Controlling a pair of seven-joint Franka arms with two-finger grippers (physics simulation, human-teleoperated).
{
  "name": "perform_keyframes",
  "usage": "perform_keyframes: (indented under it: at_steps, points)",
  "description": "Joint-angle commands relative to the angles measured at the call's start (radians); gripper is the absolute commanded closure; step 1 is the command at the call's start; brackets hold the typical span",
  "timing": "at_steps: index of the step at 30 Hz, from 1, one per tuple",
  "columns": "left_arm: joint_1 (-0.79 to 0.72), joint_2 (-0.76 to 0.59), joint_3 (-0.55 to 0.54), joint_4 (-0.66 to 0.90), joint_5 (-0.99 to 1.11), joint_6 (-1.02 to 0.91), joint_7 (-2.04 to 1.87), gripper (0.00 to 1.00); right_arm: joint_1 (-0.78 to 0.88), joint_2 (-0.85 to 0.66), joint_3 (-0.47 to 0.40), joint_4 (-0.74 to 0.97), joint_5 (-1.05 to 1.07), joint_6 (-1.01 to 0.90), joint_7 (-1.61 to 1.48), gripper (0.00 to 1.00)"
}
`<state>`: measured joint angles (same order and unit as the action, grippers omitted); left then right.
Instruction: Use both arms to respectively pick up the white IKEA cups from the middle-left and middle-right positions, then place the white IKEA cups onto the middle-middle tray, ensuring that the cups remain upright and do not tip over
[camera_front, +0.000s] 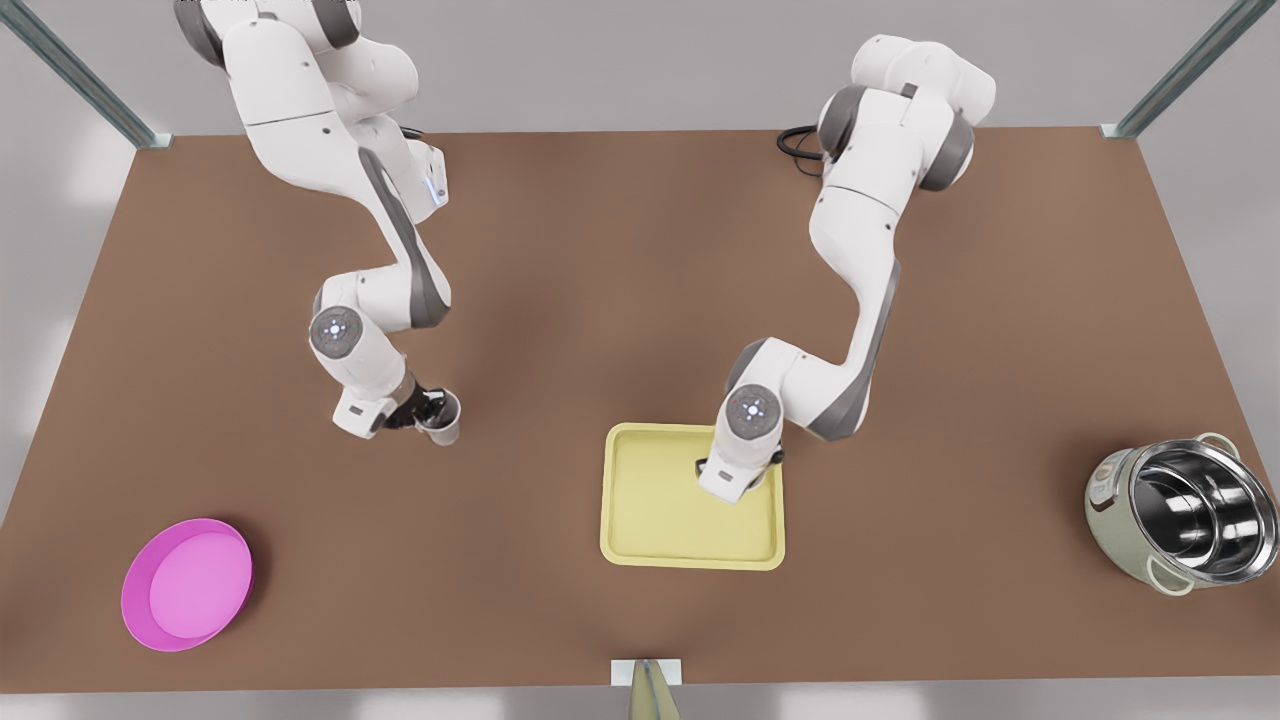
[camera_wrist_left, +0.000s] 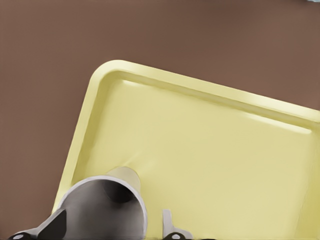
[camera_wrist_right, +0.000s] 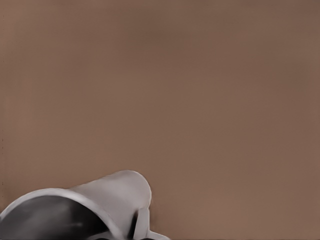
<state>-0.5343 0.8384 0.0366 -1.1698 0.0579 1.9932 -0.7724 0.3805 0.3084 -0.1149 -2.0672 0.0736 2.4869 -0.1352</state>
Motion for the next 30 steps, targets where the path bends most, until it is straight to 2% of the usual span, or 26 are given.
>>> perform_keyframes:
  at_steps: [1,3,4,5,8,9,10,12,14,16,25,26,27,30]
  points:
    - [0.002,-0.038,-0.001,0.012,0.010,-0.152,-0.266,0.00,0.049,0.069,0.000,0.125,0.014,-0.061,0.107,0.79]
    - [0.043,-0.156,0.000,0.116,0.008,-0.441,-0.197,0.00,0.143,0.165,0.000,0.340,0.060,-0.189,0.356,0.79]
    - [0.094,-0.197,0.002,0.119,0.010,-0.524,-0.004,0.00,0.173,0.210,0.000,0.410,0.081,-0.204,0.400,0.79]
    - [0.203,-0.246,0.000,0.119,0.013,-0.617,0.310,0.00,0.196,0.259,0.000,0.467,0.199,-0.206,0.439,0.79]
    - [0.353,-0.340,0.002,0.107,0.033,-0.700,0.582,0.00,0.256,0.388,0.000,0.648,0.209,-0.241,0.620,0.79]
    - [0.414,-0.497,-0.041,-0.102,0.068,-0.615,0.709,0.00,0.270,0.437,0.000,0.740,0.210,-0.295,0.670,0.79]
    - [0.445,-0.558,-0.069,-0.202,0.069,-0.525,0.717,0.00,0.273,0.498,0.000,0.855,0.212,-0.365,0.690,0.79]
    - [0.442,-0.538,-0.095,-0.186,0.063,-0.530,0.697,0.00,0.265,0.567,0.001,0.940,0.233,-0.396,0.684,0.79]
    - [0.448,-0.536,-0.093,-0.175,0.059,-0.525,0.702,0.00,0.265,0.583,0.001,0.949,0.261,-0.424,0.681,0.79]
    - [0.444,-0.535,-0.096,-0.174,-0.007,-0.533,0.702,0.00,0.221,0.632,0.081,1.010,0.259,-0.493,0.680,0.79]
    - [0.453,-0.533,-0.110,-0.172,-0.052,-0.570,0.697,0.00,0.216,0.659,0.084,1.024,0.258,-0.487,0.654,0.79]
    - [0.462,-0.533,-0.110,-0.172,-0.081,-0.568,0.699,0.00,0.216,0.659,0.084,1.023,0.259,-0.487,0.652,0.29]
    - [0.470,-0.532,-0.109,-0.172,-0.082,-0.568,0.700,0.00,0.216,0.659,0.084,1.021,0.258,-0.487,0.652,0.00]
    - [0.471,-0.533,-0.115,-0.174,-0.086,-0.571,0.706,0.00,0.218,0.659,0.084,1.019,0.258,-0.485,0.654,0.00]
